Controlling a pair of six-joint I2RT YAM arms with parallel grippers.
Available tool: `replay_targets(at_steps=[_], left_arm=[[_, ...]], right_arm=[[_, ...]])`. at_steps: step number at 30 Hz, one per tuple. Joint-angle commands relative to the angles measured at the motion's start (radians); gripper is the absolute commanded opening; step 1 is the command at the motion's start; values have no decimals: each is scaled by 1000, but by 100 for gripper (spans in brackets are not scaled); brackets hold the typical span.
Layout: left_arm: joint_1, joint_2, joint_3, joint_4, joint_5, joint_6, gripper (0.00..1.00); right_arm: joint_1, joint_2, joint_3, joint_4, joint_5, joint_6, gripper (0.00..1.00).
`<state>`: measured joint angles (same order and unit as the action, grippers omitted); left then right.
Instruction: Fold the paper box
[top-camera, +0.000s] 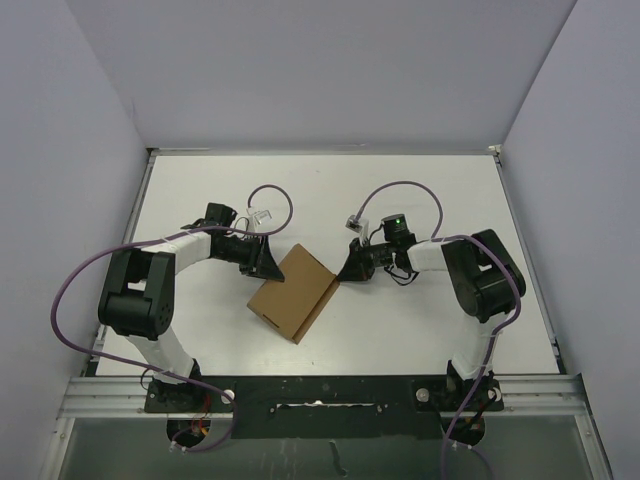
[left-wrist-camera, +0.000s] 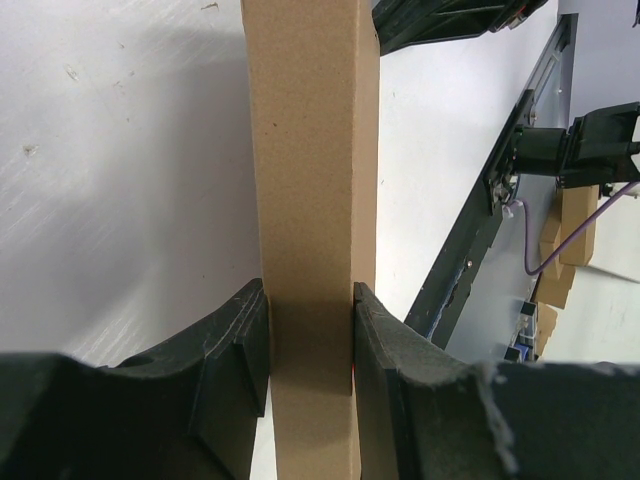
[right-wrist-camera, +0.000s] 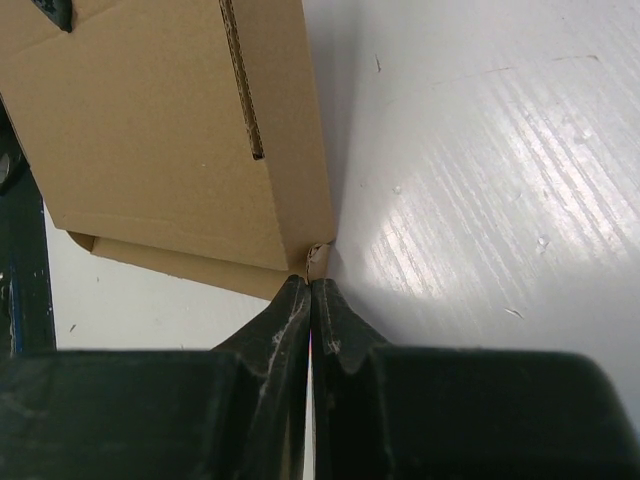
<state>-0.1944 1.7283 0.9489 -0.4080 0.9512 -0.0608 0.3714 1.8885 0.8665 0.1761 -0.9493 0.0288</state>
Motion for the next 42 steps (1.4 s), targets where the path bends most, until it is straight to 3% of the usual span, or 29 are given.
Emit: replay_targets(at_steps=[1, 42], left_arm=[[0, 23, 16, 23, -69, 37, 1], [27, 34, 12, 35, -73, 10, 1]], right_arm=[[27, -50, -7, -10, 17, -38, 0], [37, -32, 9, -82, 61, -94, 0]])
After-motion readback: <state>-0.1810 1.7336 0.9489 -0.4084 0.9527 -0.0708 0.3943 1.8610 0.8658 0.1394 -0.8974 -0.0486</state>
